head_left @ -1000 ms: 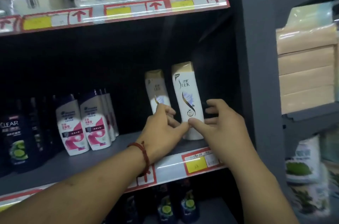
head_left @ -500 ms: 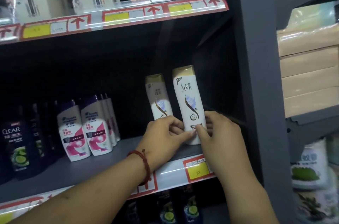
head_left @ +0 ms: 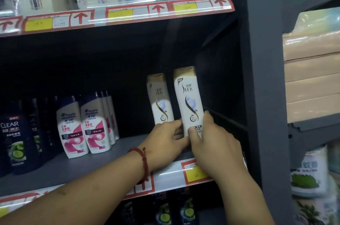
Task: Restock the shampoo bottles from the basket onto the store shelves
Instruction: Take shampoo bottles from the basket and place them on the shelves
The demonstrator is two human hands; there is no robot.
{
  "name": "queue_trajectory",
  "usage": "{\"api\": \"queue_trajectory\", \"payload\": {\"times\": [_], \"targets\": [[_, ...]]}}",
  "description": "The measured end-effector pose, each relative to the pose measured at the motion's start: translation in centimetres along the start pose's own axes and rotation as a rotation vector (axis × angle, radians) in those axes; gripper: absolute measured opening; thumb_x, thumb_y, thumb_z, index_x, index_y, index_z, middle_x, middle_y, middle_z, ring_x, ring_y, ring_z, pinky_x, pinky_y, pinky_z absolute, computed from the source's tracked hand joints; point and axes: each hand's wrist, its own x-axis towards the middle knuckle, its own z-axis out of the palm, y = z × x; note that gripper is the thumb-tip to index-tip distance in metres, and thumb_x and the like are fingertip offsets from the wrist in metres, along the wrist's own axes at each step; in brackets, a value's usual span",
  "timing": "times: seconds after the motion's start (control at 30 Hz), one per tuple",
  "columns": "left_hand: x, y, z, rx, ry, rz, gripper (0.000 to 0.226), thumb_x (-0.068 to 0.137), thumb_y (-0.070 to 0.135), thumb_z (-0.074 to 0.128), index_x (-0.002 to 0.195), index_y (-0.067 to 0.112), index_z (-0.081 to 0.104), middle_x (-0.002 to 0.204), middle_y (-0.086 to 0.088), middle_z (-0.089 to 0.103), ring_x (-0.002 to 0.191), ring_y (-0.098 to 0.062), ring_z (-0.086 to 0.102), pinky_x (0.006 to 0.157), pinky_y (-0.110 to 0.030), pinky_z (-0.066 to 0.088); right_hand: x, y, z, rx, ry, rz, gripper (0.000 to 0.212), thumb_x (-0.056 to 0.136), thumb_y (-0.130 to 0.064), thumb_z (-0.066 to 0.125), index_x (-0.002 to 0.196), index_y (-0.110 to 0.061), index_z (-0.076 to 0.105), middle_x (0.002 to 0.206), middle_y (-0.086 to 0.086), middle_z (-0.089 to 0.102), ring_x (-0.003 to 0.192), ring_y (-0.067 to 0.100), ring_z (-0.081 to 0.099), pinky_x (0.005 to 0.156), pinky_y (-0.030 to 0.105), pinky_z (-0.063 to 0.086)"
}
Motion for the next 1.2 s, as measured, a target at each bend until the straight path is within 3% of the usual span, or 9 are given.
{"api": "queue_trajectory", "payload": {"times": [0.37,0.53,0.77,1.2], "targets": [[0.0,0.2,0.1,0.024,0.009,0.012,0.035,0.094,0.02,0.065,0.128,0.028,0.063,0.121,0.02,0.068,0.114,0.006,0.061,0.106,-0.031,0.047,0.3,0.5,0.5,0.006,0.019,-0.023,0.055,0.103,-0.043,0.038,0.15,-0.017,0.026,0.131,-0.002,0.061,0.108,0.021,0.062,0.078,0.035,0.047],[-0.4,0.6,0.2,0.021,0.035,0.035,0.04,0.092,0.014,0.065,0.13,0.027,0.062,0.119,0.019,0.069,0.11,0.005,0.064,0.102,-0.029,0.05,0.2,0.6,0.6,-0.01,0.028,-0.03,0.064,0.104,-0.044,0.037,0.157,-0.015,0.015,0.137,-0.002,0.057,0.113,0.02,0.061,0.083,0.035,0.048],[-0.6,1.0,0.0,0.149,0.011,0.104,0.04,0.1,0.022,0.055,0.139,0.03,0.054,0.127,0.021,0.064,0.117,0.011,0.056,0.108,-0.025,0.044,0.0,0.7,1.0,-0.026,0.07,-0.016,0.066,0.104,-0.039,0.036,0.158,-0.012,0.011,0.142,0.001,0.054,0.116,0.019,0.059,0.078,0.032,0.043],[-0.7,0.9,0.3,0.229,0.115,0.151,0.028,0.097,0.024,0.061,0.125,0.027,0.068,0.106,0.016,0.074,0.102,0.01,0.064,0.096,-0.02,0.051,-0.2,0.4,1.0,-0.05,0.037,0.025,0.072,0.104,-0.036,0.037,0.159,-0.008,0.0,0.155,0.003,0.042,0.122,0.02,0.056,0.073,0.029,0.032]]}}
